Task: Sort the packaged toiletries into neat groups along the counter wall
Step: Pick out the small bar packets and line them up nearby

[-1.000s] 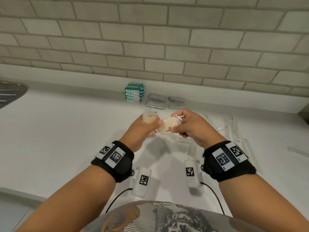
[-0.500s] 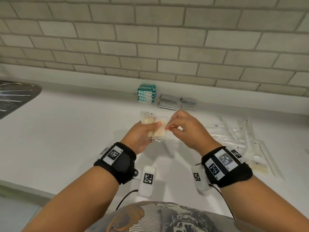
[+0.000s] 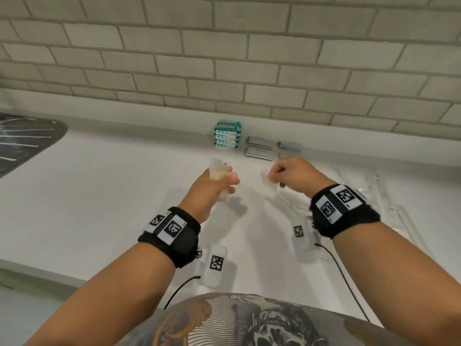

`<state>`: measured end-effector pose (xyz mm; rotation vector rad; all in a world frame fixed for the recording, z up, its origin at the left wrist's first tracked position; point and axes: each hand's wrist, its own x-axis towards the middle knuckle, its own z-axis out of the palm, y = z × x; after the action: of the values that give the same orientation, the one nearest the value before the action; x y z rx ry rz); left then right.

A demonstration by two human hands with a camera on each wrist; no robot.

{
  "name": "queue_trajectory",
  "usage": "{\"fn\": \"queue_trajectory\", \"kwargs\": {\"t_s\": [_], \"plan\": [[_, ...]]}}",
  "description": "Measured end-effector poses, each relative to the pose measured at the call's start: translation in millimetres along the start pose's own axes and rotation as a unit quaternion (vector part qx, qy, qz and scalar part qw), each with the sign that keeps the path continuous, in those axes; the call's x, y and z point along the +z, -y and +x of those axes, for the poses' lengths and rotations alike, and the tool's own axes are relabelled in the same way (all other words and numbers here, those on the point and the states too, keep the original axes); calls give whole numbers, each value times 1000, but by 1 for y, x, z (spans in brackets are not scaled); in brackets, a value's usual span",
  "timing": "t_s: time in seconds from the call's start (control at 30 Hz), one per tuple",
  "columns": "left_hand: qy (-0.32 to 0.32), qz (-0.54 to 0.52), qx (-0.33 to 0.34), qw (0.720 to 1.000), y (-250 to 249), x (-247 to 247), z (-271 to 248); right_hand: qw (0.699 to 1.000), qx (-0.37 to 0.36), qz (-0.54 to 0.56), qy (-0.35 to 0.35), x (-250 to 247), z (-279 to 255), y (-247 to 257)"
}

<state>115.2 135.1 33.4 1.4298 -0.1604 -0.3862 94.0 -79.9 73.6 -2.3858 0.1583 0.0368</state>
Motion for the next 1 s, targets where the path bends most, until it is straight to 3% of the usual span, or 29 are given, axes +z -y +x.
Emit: {"fn": "queue_trajectory", "kwargs": {"t_s": [0.1,0.2,0.3,0.37,0.43,0.53,0.67,0.77,0.87,0.93,1.0], "plan": [[1,-121,-59,991,3,-18,-1,999,-17,36,29,7,1,-6],[13,-212,-94,973,10,-29,-3,994,-33,-25,102,26,1,-2],[22,-198,-79,977,13,-31,-5,972,-22,-124,200,53,1,-4],[6,-165,-70,984,14,-31,-6,960,-21,-170,221,68,1,-11],[-14,-149,-65,987,14,-31,-5,973,-25,-158,164,74,3,-15],[-28,-149,-63,986,13,-31,-3,998,-19,28,48,67,2,-1],[3,-123,-51,991,10,-28,-2,983,-39,172,55,59,-2,25],[1,-87,-29,996,7,-26,0,980,-39,192,34,61,-1,30],[-6,-86,-31,996,4,-24,3,976,-45,212,-28,60,0,29],[-13,-85,-61,994,1,-22,5,978,-80,158,-110,57,1,27],[1,-108,-94,990,-1,-20,5,977,-137,23,-163,55,-1,27]]}}
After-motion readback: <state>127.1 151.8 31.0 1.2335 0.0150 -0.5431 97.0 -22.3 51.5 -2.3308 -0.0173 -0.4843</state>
